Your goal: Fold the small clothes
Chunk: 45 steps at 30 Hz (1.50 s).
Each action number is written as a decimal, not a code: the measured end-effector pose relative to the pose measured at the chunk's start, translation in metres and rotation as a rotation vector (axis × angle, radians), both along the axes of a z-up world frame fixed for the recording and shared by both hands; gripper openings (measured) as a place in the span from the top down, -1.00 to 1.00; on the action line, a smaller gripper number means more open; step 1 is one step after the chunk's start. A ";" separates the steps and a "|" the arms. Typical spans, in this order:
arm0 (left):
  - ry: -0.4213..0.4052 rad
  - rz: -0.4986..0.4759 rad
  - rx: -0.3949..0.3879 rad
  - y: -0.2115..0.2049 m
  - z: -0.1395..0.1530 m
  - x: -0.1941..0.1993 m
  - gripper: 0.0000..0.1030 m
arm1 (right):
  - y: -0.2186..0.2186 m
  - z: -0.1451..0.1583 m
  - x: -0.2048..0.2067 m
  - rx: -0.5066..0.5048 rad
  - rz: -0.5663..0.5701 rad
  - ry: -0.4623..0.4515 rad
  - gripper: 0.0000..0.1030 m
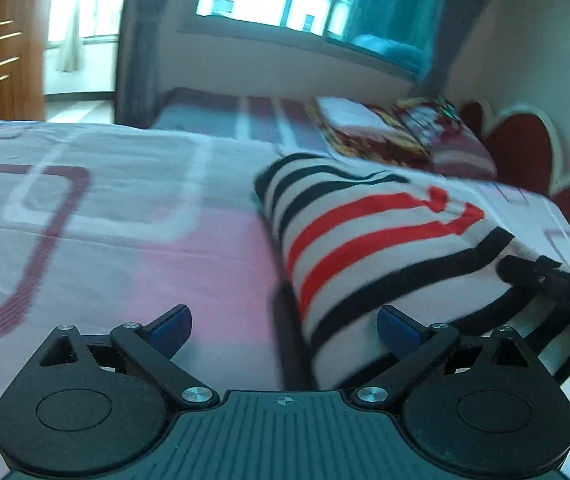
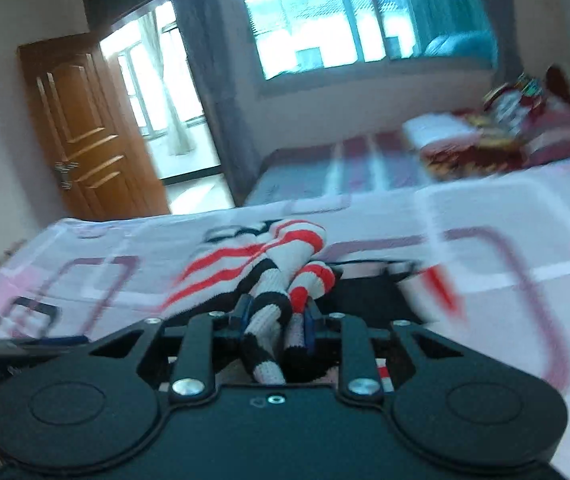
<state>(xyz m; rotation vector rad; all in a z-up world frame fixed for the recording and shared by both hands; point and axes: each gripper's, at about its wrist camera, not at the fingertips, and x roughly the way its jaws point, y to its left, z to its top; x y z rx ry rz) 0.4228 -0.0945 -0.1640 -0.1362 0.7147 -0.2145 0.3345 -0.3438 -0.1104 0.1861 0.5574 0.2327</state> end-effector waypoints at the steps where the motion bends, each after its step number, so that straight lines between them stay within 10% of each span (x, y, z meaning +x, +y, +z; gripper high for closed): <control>1: 0.004 -0.018 0.010 -0.010 -0.005 -0.001 -0.91 | -0.011 -0.002 -0.007 -0.029 -0.027 -0.003 0.53; 7: 0.029 -0.097 0.062 -0.049 -0.021 -0.009 -0.91 | -0.065 -0.061 -0.013 -0.011 -0.146 0.173 0.43; 12: 0.041 -0.097 0.071 -0.047 -0.011 -0.012 -0.91 | -0.065 -0.046 -0.027 0.001 -0.193 0.138 0.22; 18: 0.064 -0.120 0.099 -0.055 -0.016 -0.019 -0.91 | -0.049 -0.011 -0.060 -0.029 -0.129 0.040 0.39; 25: 0.118 -0.102 0.065 -0.055 -0.030 -0.018 -0.93 | -0.050 -0.072 -0.056 -0.188 -0.147 0.174 0.65; 38: 0.065 -0.085 0.030 -0.068 0.018 0.011 -0.93 | -0.046 -0.018 -0.028 -0.128 -0.120 0.090 0.57; 45: 0.193 -0.034 0.024 -0.076 -0.017 0.052 -0.97 | -0.028 -0.019 0.023 -0.160 -0.091 0.077 0.58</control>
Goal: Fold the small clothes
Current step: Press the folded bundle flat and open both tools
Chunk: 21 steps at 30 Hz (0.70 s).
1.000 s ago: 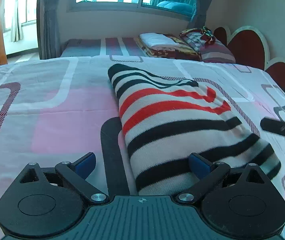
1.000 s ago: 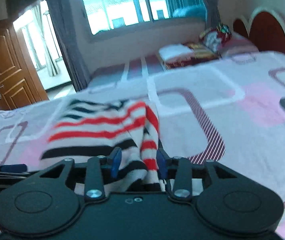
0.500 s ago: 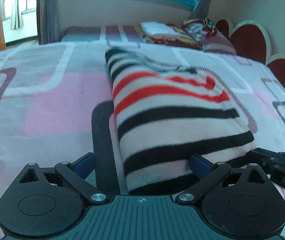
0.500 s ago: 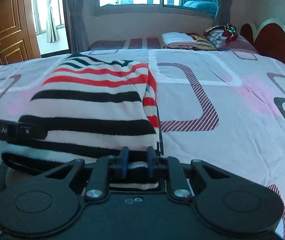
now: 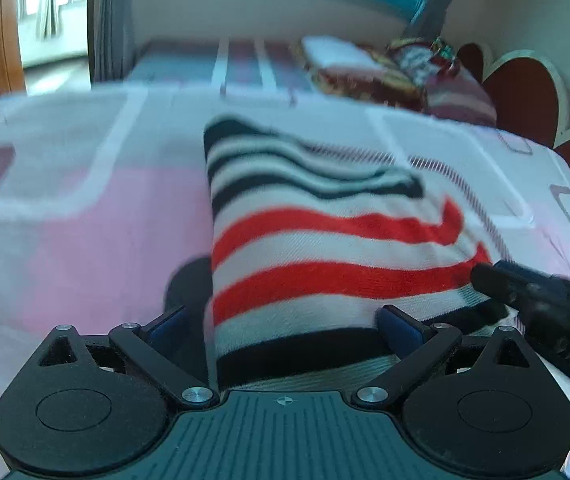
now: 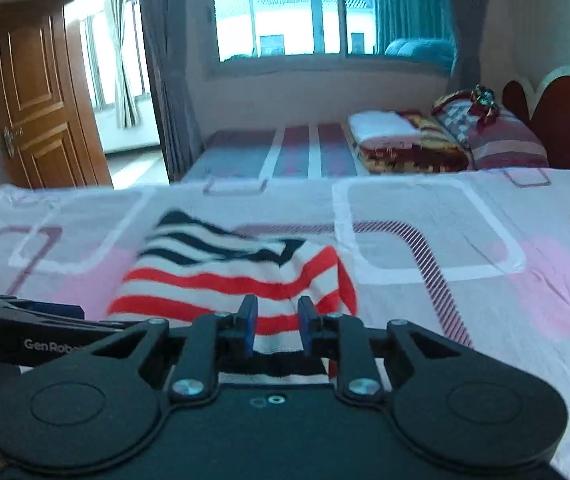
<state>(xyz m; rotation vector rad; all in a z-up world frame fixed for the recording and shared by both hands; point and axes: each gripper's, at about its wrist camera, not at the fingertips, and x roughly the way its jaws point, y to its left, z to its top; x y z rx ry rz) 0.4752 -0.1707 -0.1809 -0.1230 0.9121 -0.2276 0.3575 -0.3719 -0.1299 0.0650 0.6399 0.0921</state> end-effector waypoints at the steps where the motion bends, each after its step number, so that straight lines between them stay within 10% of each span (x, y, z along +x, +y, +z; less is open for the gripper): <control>1: 0.019 0.016 -0.021 0.002 -0.005 0.003 -1.00 | 0.000 -0.009 0.007 -0.011 -0.003 0.025 0.59; 6: 0.022 0.007 -0.021 -0.002 -0.007 0.006 -1.00 | -0.004 -0.047 0.014 -0.068 -0.002 0.084 0.61; 21: -0.024 0.044 0.027 -0.008 0.010 0.039 -1.00 | -0.017 -0.006 0.048 0.028 -0.004 0.008 0.44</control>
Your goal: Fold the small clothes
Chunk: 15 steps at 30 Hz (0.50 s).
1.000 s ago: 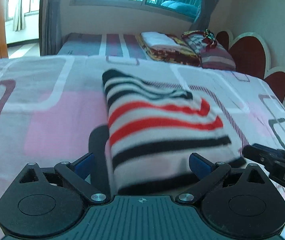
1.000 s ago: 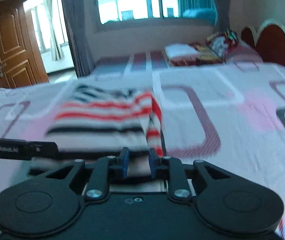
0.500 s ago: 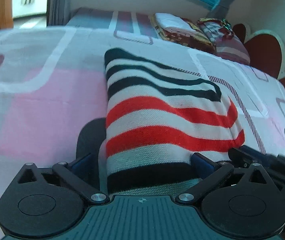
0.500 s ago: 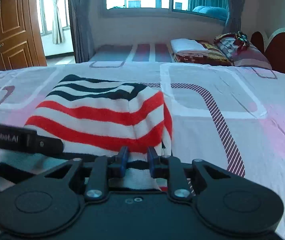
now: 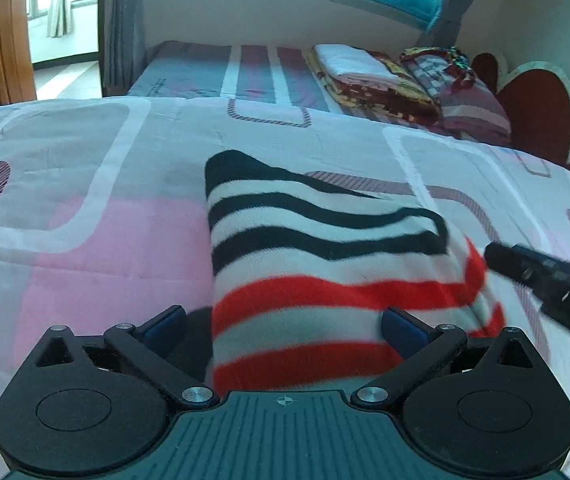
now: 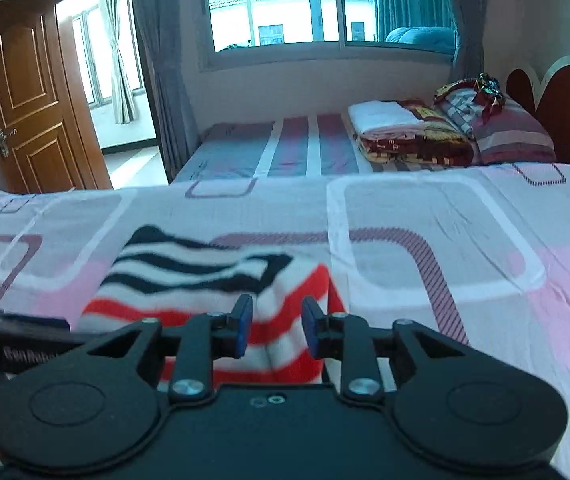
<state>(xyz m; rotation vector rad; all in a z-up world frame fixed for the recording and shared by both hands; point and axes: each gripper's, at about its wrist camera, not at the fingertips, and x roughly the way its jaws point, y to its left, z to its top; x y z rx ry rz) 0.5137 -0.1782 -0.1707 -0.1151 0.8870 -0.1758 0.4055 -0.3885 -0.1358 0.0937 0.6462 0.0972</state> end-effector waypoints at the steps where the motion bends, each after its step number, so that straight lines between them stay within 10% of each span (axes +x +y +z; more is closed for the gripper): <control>1: 0.007 0.008 -0.005 0.001 -0.002 0.004 -1.00 | 0.000 0.001 0.005 0.005 -0.005 -0.007 0.44; 15: 0.031 0.018 -0.009 -0.004 -0.021 0.040 -1.00 | -0.001 -0.045 0.044 -0.127 -0.044 0.052 0.41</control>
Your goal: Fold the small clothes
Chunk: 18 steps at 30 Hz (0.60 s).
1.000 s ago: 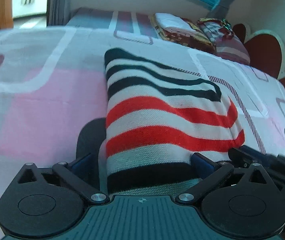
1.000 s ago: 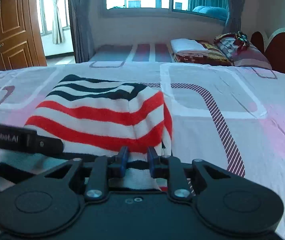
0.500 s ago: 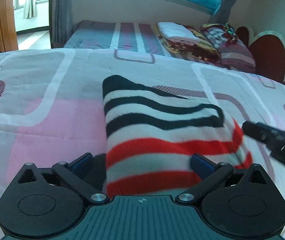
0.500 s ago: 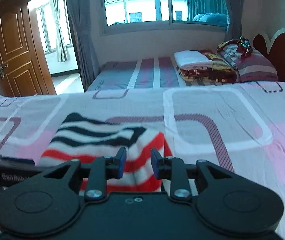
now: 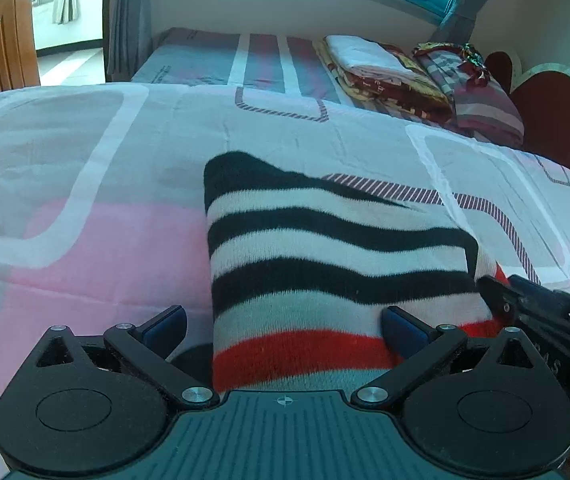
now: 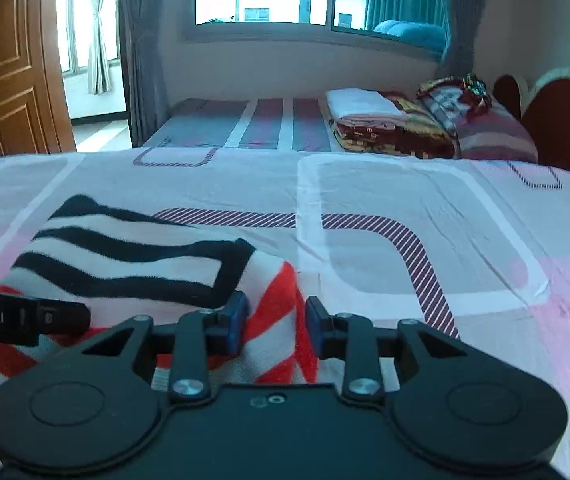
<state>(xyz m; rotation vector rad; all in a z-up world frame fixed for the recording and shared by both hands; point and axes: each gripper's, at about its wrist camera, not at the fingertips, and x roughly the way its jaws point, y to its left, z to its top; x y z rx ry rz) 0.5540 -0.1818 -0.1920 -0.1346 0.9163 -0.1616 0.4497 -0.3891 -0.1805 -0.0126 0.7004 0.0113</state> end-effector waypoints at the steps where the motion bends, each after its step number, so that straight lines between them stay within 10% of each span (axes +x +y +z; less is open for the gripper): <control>1: -0.003 0.003 -0.001 0.000 -0.001 0.002 -1.00 | 0.001 0.000 -0.001 -0.005 0.005 -0.002 0.41; 18: 0.010 0.011 0.002 0.002 0.004 -0.004 -1.00 | 0.001 0.020 -0.009 0.077 -0.005 -0.046 0.35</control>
